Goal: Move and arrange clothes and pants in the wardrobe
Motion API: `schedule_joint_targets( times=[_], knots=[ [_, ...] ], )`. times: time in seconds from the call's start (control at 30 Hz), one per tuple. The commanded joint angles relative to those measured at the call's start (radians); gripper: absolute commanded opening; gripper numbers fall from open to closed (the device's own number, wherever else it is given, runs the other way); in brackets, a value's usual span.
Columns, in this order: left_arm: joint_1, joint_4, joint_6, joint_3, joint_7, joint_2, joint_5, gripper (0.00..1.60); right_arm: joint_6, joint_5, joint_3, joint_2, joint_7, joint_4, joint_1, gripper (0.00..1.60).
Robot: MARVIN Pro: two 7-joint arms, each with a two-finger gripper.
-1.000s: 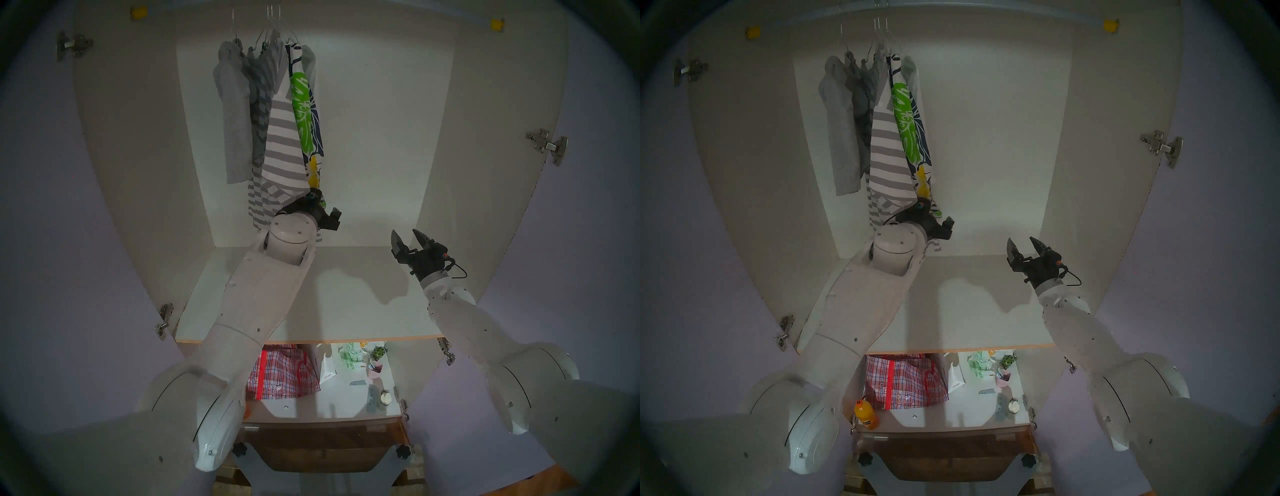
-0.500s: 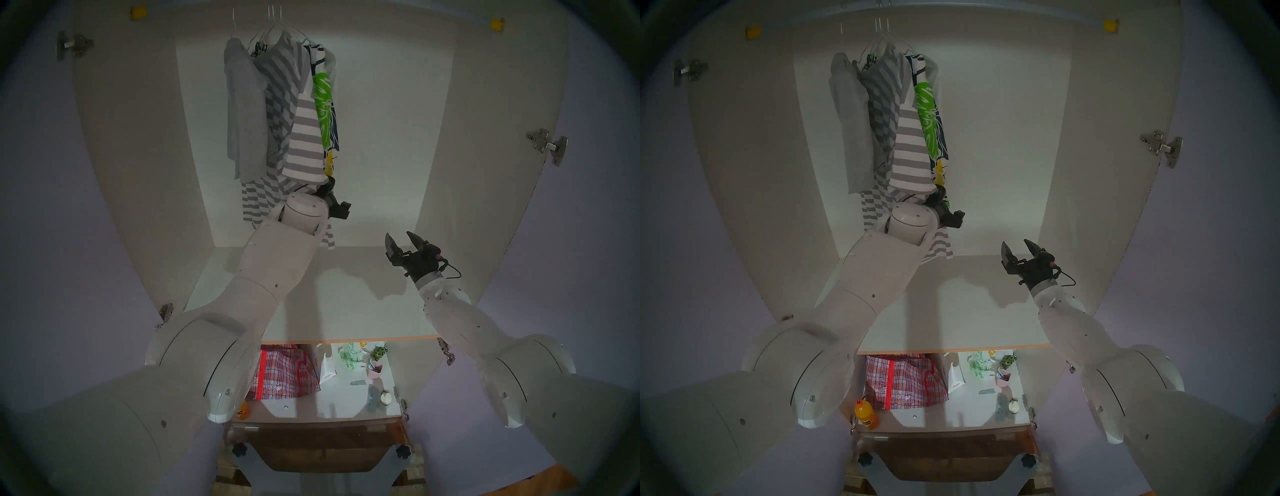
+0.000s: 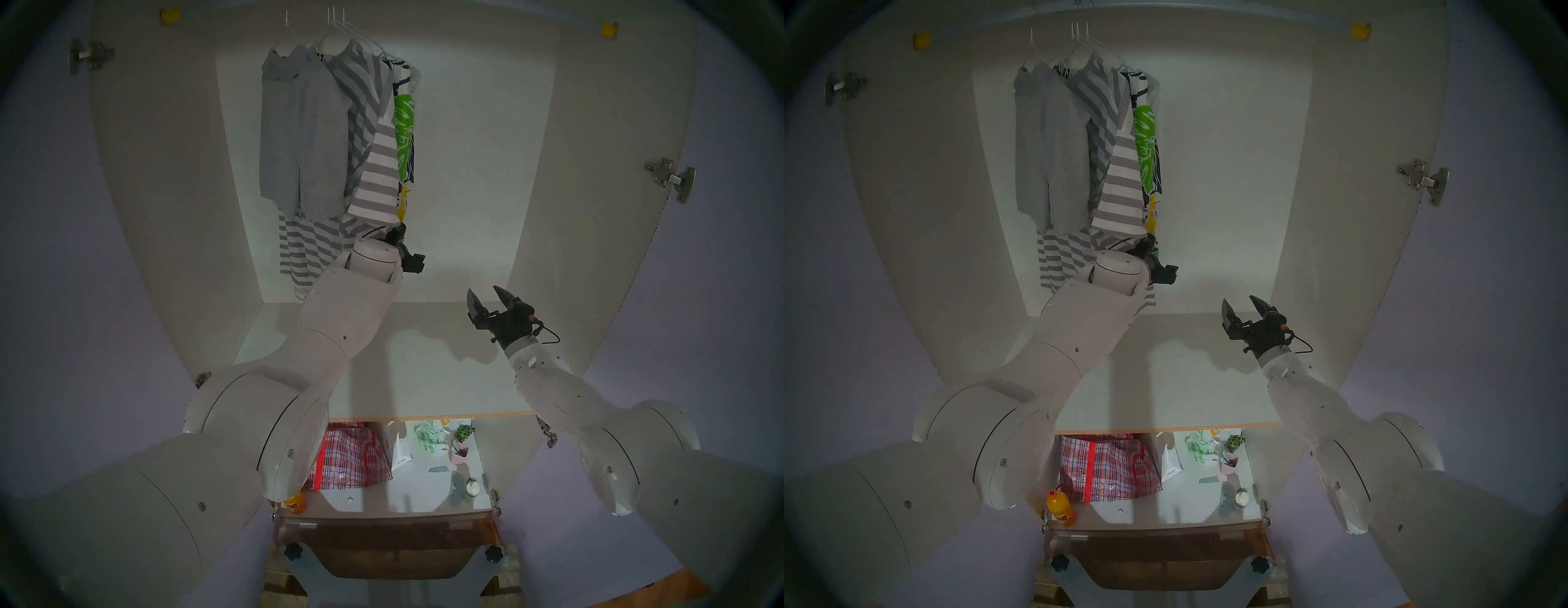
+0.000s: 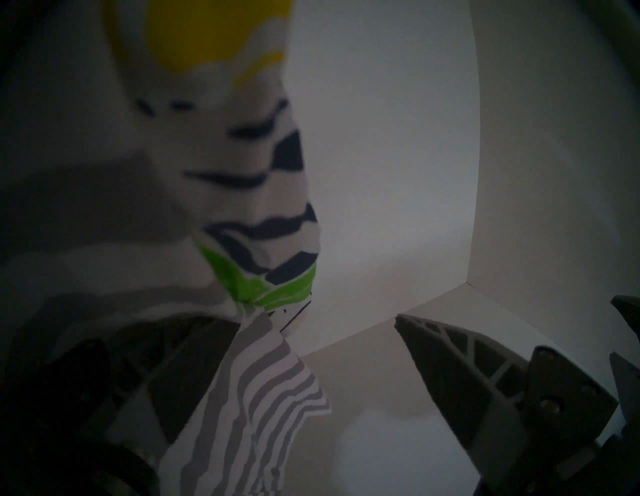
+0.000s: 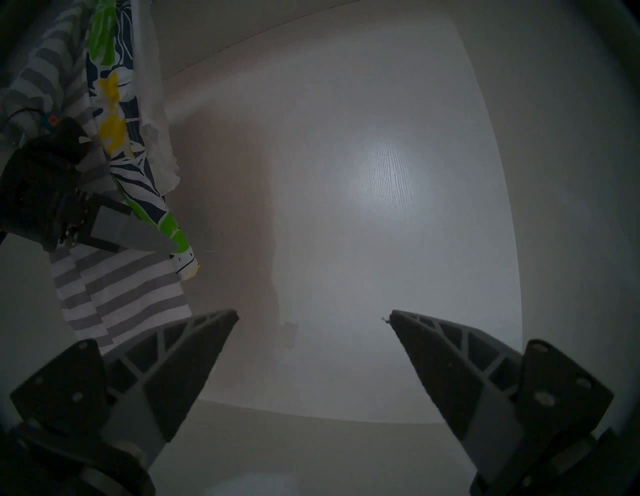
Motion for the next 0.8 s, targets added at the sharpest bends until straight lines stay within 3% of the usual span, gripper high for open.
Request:
schedule_joint_targets(
  times=[0.0,0.13,0.2,0.3,0.47,0.53,0.67,0.77],
  knots=[
    [0.030,-0.108,0.029,-0.011,0.084,-0.005,0.013,1.60,-0.037,0.005,0.007,-0.010,0.018,0.000,0.037,1.60],
    [0.118,-0.258,0.086,0.009,0.200,0.002,0.042,1.60,-0.047,0.007,0.014,-0.012,0.033,0.009,0.041,1.60],
    [0.132,-0.284,0.098,0.013,0.219,-0.001,0.046,1.60,-0.049,0.007,0.015,-0.013,0.036,0.009,0.041,1.60],
    [0.196,-0.409,0.149,0.059,0.271,-0.017,0.047,1.60,-0.054,0.008,0.019,-0.012,0.059,0.002,0.037,1.60],
    [0.248,-0.495,0.245,0.123,0.277,-0.033,0.044,1.60,-0.059,0.011,0.023,-0.010,0.085,-0.001,0.036,1.60],
    [0.302,-0.566,0.340,0.134,0.332,-0.036,0.048,1.60,-0.063,0.017,0.030,-0.014,0.103,0.007,0.039,1.60],
    [0.352,-0.637,0.405,0.134,0.368,-0.034,0.051,1.60,-0.063,0.024,0.040,-0.017,0.122,0.016,0.042,1.60],
    [0.356,-0.651,0.406,0.133,0.363,-0.033,0.046,1.60,-0.062,0.025,0.043,-0.017,0.127,0.018,0.043,1.60]
  ],
)
